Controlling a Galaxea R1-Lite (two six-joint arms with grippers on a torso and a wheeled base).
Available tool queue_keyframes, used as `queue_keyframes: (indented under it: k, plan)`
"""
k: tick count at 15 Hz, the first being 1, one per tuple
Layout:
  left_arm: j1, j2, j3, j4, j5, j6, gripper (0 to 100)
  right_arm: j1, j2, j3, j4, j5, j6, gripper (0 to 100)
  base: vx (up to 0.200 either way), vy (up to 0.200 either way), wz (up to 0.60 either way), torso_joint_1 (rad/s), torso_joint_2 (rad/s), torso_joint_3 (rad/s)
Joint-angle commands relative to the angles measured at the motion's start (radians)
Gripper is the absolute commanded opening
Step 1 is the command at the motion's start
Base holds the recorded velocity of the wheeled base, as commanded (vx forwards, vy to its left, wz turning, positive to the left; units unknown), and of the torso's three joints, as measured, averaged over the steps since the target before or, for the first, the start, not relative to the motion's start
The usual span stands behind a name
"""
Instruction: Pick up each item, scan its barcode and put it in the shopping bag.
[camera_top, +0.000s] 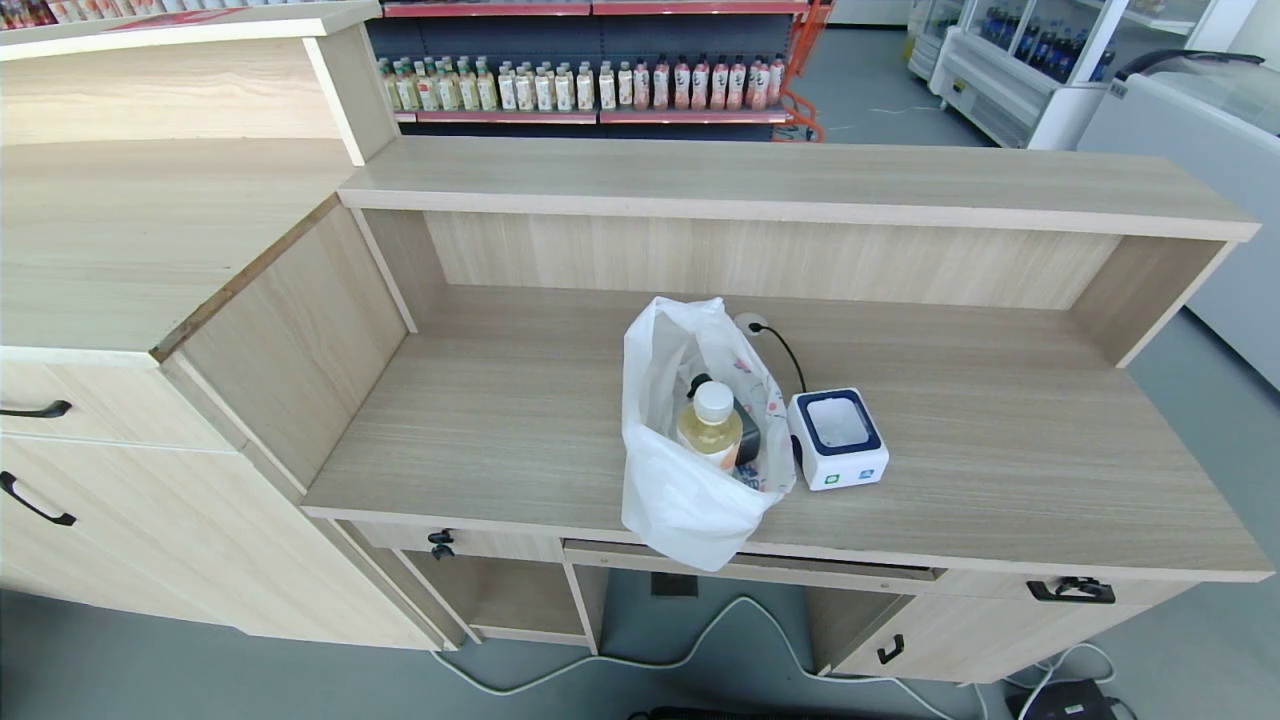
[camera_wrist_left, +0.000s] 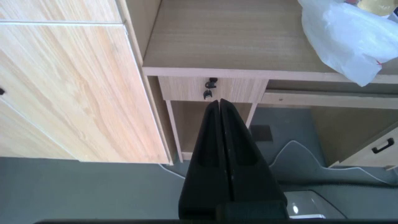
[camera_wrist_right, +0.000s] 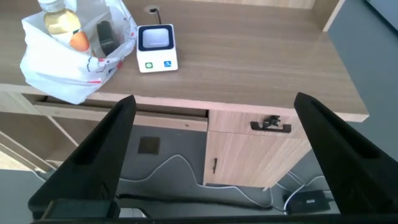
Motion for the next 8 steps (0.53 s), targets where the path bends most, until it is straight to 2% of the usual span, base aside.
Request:
queue_keyframes:
  k: [1, 8]
  plan:
    - [0.000, 0.001, 0.000, 0.000, 0.000, 0.000, 0, 0.001, 0.004, 0.000, 0.000, 0.000, -0.001, 100, 0.000, 0.000, 0.00, 0.000, 0.00, 0.000]
    - [0.000, 0.001, 0.000, 0.000, 0.000, 0.000, 0, 0.001, 0.004, 0.000, 0.001, -0.005, -0.004, 100, 0.000, 0.000, 0.00, 0.000, 0.00, 0.000]
